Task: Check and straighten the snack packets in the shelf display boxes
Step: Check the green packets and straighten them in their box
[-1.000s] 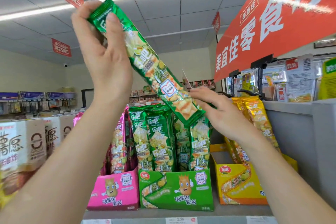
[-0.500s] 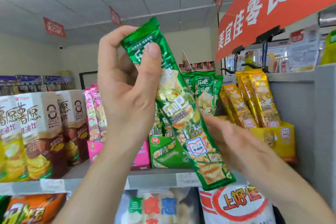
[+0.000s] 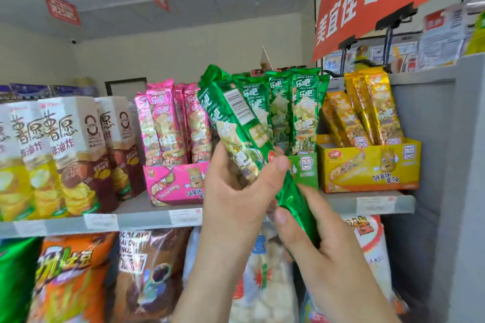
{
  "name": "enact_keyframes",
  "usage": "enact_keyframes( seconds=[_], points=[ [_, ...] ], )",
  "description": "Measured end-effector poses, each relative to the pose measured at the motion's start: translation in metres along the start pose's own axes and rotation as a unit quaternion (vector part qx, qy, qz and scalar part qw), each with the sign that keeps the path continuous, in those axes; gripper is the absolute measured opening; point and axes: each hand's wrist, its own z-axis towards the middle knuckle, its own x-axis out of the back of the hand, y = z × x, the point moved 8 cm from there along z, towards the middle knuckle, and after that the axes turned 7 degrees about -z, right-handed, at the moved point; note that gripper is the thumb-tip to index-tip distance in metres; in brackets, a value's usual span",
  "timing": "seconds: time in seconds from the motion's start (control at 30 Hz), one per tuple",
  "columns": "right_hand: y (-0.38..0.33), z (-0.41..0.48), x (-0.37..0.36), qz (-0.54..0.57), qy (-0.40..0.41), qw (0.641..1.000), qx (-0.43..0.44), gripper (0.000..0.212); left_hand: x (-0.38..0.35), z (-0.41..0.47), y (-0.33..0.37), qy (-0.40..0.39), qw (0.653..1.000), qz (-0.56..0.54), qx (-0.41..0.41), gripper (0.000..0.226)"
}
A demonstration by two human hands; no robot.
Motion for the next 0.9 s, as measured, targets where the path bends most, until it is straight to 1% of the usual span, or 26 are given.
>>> enact_keyframes(
  seconds=[0.07, 0.1, 0.13, 0.2, 0.27, 0.33, 0.37, 0.4, 0.43, 0.5, 0.53, 0.67, 0.73, 0.83, 0.87, 0.9],
  points=[
    [-0.006, -0.007, -0.001, -0.049, 0.019, 0.999, 0.011, 0.028, 0.005, -0.012, -0.001, 0.01, 1.0, -0.001, 0.025, 0.034],
    [-0.008, -0.01, -0.002, -0.069, 0.026, 0.997, 0.008, 0.029, 0.007, -0.017, -0.001, 0.012, 0.999, 0.002, 0.032, 0.032],
    [-0.009, -0.012, -0.004, -0.082, 0.029, 0.996, 0.001, 0.032, 0.009, -0.021, -0.001, 0.016, 0.999, 0.01, 0.037, 0.031],
    [-0.01, -0.016, -0.009, -0.1, 0.026, 0.995, -0.006, 0.046, 0.017, -0.028, 0.0, 0.029, 0.998, 0.026, 0.046, 0.028],
    [-0.01, -0.019, -0.014, -0.102, 0.011, 0.995, -0.01, 0.056, 0.025, -0.031, 0.002, 0.038, 0.997, 0.03, 0.053, 0.025],
    [-0.009, -0.023, -0.02, -0.083, -0.015, 0.996, -0.021, 0.058, 0.03, -0.033, 0.005, 0.033, 0.997, 0.03, 0.059, 0.025],
    [-0.008, -0.025, -0.024, -0.057, -0.028, 0.997, -0.032, 0.054, 0.032, -0.035, 0.007, 0.027, 0.997, 0.034, 0.06, 0.025],
    [-0.007, -0.027, -0.028, -0.022, -0.034, 0.998, -0.046, 0.045, 0.034, -0.036, 0.008, 0.022, 0.997, 0.038, 0.061, 0.026],
    [-0.007, -0.028, -0.03, 0.006, -0.032, 0.997, -0.064, 0.036, 0.036, -0.038, 0.009, 0.021, 0.997, 0.04, 0.064, 0.027],
    [-0.008, -0.03, -0.032, 0.028, -0.018, 0.996, -0.085, 0.039, 0.04, -0.043, 0.008, 0.022, 0.996, 0.035, 0.074, 0.031],
    [-0.009, -0.03, -0.033, 0.028, -0.017, 0.996, -0.085, 0.038, 0.042, -0.046, 0.007, 0.019, 0.996, 0.03, 0.083, 0.032],
    [-0.01, -0.033, -0.034, 0.036, -0.005, 0.997, -0.07, 0.025, 0.046, -0.055, 0.003, -0.008, 0.992, 0.03, 0.125, 0.034],
    [-0.007, -0.036, -0.034, 0.063, 0.004, 0.995, -0.076, 0.026, 0.051, -0.057, 0.003, -0.008, 0.991, 0.028, 0.132, 0.034],
    [0.001, -0.043, -0.044, 0.161, -0.01, 0.98, -0.115, 0.034, 0.057, -0.061, 0.003, -0.001, 0.99, 0.029, 0.135, 0.04],
    [0.004, -0.045, -0.047, 0.179, -0.014, 0.976, -0.121, 0.036, 0.058, -0.062, 0.003, -0.001, 0.99, 0.026, 0.136, 0.04],
    [0.004, -0.046, -0.049, 0.173, -0.011, 0.978, -0.118, 0.035, 0.059, -0.064, 0.002, -0.003, 0.99, 0.023, 0.138, 0.037]
  ],
)
